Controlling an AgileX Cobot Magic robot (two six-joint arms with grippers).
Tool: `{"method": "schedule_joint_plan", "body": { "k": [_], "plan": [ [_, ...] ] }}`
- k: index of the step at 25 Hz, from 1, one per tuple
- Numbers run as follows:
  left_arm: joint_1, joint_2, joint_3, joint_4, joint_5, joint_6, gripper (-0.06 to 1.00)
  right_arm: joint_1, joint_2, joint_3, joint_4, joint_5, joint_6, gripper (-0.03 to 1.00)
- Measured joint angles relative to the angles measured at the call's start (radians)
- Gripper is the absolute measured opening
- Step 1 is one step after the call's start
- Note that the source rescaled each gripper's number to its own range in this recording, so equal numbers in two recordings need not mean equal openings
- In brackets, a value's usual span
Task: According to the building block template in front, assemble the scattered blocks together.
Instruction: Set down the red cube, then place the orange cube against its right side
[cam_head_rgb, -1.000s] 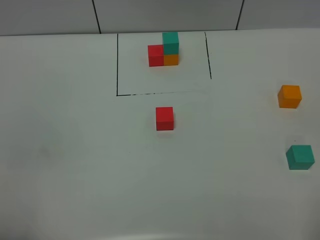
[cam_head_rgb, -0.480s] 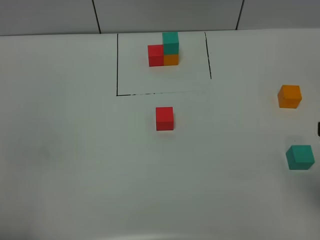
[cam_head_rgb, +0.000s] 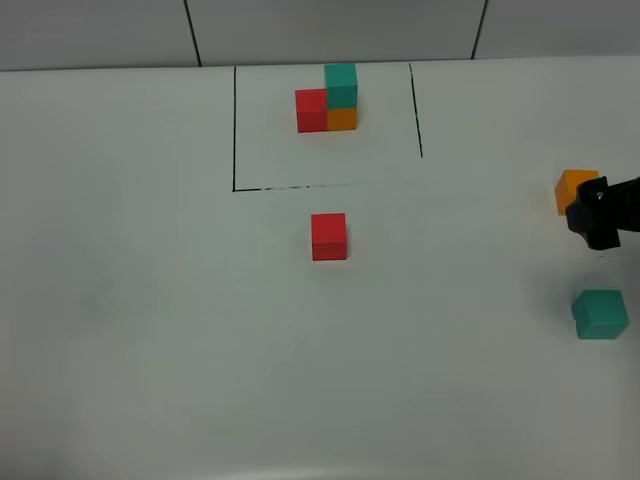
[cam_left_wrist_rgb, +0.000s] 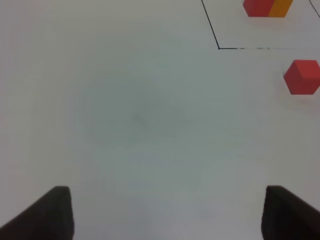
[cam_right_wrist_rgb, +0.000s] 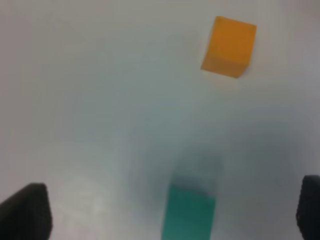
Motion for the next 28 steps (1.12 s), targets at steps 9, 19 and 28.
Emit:
{"method": "schedule_joint_plan", "body": {
  "k": [9,19,28],
  "plan": [
    [0.000,0.000,0.000,0.000,0.000,0.000,0.66,0.000,0.223,-0.141,-0.024,0.001,0.000,1.00],
    [0.000,0.000,0.000,0.000,0.000,0.000,0.66,-0.030,0.530,-0.396,-0.050,0.068,0.026,0.99],
    [0.000,0.000,0.000,0.000,0.000,0.000,0.66,-0.067,0.720,-0.526,-0.052,0.078,0.066,0.97]
  ]
}}
